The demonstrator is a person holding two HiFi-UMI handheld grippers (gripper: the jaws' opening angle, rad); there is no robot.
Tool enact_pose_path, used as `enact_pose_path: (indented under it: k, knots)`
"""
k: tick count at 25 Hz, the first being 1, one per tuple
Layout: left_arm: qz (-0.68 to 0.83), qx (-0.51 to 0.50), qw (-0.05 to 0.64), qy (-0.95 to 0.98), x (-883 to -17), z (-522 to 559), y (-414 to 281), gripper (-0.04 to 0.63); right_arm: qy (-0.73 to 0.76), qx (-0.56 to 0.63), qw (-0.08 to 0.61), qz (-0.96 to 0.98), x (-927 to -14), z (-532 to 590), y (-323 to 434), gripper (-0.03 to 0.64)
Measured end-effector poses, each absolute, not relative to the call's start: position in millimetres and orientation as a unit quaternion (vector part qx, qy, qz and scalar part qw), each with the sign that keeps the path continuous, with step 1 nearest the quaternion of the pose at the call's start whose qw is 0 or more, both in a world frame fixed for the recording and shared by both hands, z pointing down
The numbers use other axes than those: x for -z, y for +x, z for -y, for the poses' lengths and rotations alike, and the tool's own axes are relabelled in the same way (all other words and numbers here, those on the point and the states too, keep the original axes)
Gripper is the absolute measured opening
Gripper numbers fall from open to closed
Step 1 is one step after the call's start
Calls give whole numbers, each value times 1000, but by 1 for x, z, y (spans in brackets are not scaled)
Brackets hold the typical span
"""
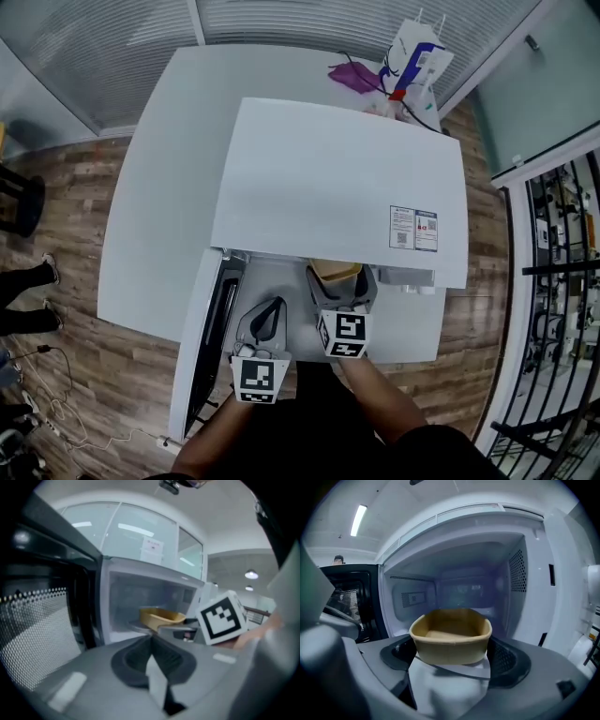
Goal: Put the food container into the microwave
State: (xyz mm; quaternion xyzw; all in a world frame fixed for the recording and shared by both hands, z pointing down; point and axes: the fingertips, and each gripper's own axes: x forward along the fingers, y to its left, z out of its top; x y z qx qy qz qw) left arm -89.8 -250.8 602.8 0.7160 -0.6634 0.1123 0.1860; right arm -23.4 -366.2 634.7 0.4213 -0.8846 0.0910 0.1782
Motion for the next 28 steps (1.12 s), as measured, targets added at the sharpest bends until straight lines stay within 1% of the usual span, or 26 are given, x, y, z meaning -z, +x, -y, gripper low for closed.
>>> enact_pose_path:
  k: [7,16,21,28]
  knots:
    - [671,-117,191,707,-610,256,-98,6,424,-81,182,883,-640,389,-38,442]
    - [673,-120,192,704,-612,254,-100,6,439,-76,216,869,-653,401,-45,443]
    - [675,-121,192,702,-609,252,-100,6,434,-94,232,866,-656,403,-47,443]
    - [674,-115,187,706,-601,247,-99,6,431,-121,235,863,-659,399,-41,445]
